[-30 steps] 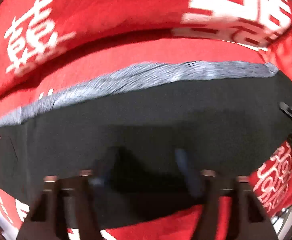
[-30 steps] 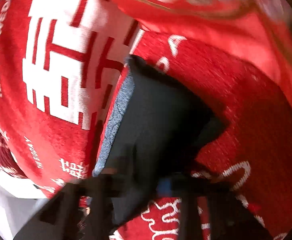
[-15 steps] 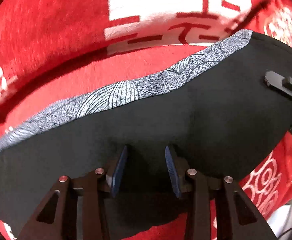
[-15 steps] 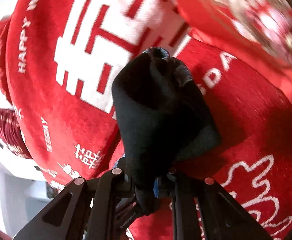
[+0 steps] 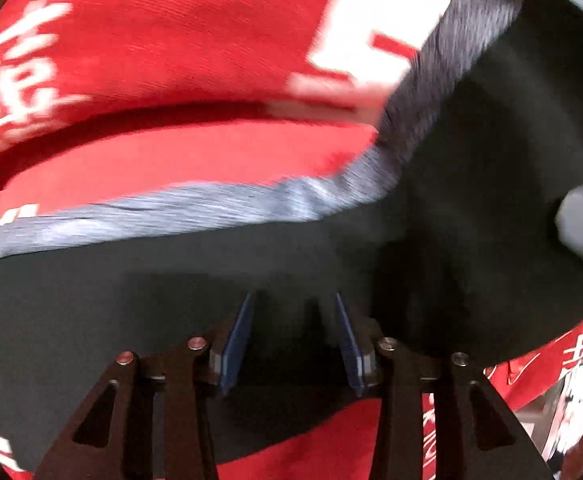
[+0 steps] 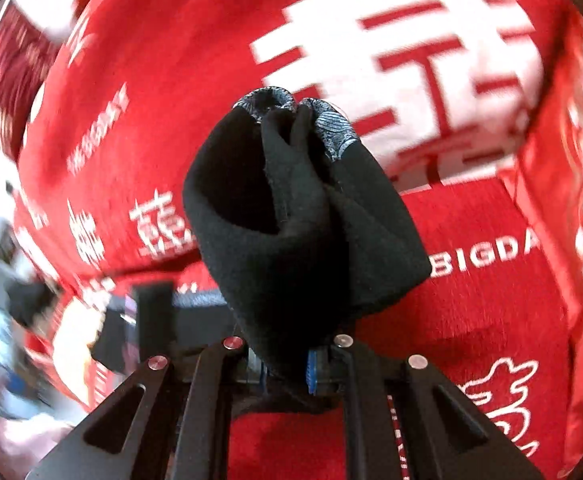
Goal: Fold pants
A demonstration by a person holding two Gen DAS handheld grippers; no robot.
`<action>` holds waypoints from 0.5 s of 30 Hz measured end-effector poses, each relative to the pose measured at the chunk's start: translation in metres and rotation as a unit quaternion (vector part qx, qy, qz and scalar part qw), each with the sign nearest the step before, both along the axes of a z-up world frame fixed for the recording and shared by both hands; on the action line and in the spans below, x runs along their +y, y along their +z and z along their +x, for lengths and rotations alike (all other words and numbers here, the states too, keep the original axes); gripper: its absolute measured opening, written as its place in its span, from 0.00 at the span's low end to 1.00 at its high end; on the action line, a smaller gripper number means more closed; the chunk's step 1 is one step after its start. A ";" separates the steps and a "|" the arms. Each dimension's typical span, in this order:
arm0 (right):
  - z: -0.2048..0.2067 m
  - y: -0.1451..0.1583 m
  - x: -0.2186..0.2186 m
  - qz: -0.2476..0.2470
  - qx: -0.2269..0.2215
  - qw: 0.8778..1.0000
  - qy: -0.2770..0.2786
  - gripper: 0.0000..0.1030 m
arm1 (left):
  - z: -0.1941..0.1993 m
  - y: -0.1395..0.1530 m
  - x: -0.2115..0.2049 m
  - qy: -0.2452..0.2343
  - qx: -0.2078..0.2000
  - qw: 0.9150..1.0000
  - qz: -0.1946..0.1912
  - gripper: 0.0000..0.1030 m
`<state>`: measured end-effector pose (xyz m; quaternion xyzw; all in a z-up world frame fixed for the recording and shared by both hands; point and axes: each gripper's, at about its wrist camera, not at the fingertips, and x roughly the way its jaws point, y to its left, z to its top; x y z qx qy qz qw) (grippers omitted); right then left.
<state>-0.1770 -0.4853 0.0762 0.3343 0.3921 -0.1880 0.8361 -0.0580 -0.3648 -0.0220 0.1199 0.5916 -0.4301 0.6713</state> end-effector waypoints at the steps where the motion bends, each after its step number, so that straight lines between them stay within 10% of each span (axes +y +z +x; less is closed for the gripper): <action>1: 0.010 0.002 0.012 -0.018 0.012 1.000 0.014 0.14 | 0.011 0.008 0.018 0.008 -0.010 1.000 0.002 0.43; 10: 0.112 -0.052 0.143 -0.113 0.132 0.973 0.149 0.25 | 0.097 0.007 0.151 0.080 -0.041 0.993 0.081 0.43; 15: 0.147 -0.114 0.222 -0.236 0.249 0.910 0.233 0.37 | 0.122 -0.002 0.198 0.113 -0.035 0.988 0.104 0.43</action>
